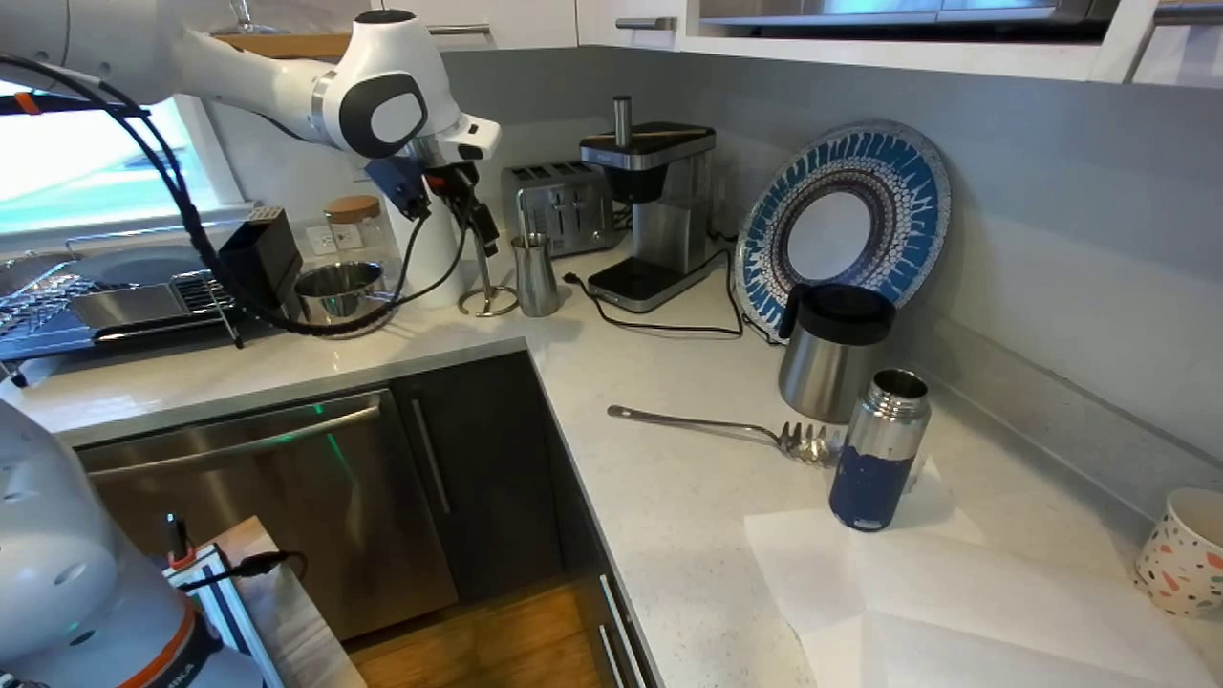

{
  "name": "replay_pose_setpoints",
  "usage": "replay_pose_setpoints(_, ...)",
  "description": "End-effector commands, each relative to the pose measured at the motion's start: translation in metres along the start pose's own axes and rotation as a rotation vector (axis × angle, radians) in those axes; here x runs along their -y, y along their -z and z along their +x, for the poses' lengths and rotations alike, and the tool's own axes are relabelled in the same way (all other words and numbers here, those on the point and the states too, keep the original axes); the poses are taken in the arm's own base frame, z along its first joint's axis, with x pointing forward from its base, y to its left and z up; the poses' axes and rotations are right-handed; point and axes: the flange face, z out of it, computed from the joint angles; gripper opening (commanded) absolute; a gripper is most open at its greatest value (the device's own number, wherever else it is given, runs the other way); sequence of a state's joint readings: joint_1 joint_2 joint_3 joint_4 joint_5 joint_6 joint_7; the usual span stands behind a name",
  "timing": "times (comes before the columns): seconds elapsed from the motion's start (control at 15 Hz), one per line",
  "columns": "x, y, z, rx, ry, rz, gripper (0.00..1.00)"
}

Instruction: Pick up the wooden chopstick from the silver cup and put it on the kitchen counter

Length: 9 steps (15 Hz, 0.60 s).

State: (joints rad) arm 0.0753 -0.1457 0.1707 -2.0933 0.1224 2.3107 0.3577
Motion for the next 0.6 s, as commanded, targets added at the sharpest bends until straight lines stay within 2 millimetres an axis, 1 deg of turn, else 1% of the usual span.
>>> replay_pose_setpoints(0.0,0.026,-0.008,0.028,-0.038,0.039,-0.019,1.00)
replay_pose_setpoints(0.13,0.039,-0.010,0.040,-0.088,0.168,-0.043,1.00)
replay_pose_setpoints(0.27,0.049,-0.009,0.046,-0.121,0.265,-0.040,1.00)
replay_pose_setpoints(0.33,0.039,-0.004,0.038,-0.096,0.184,-0.032,1.00)
replay_pose_setpoints(0.53,0.047,-0.007,0.043,-0.108,0.238,-0.029,1.00)
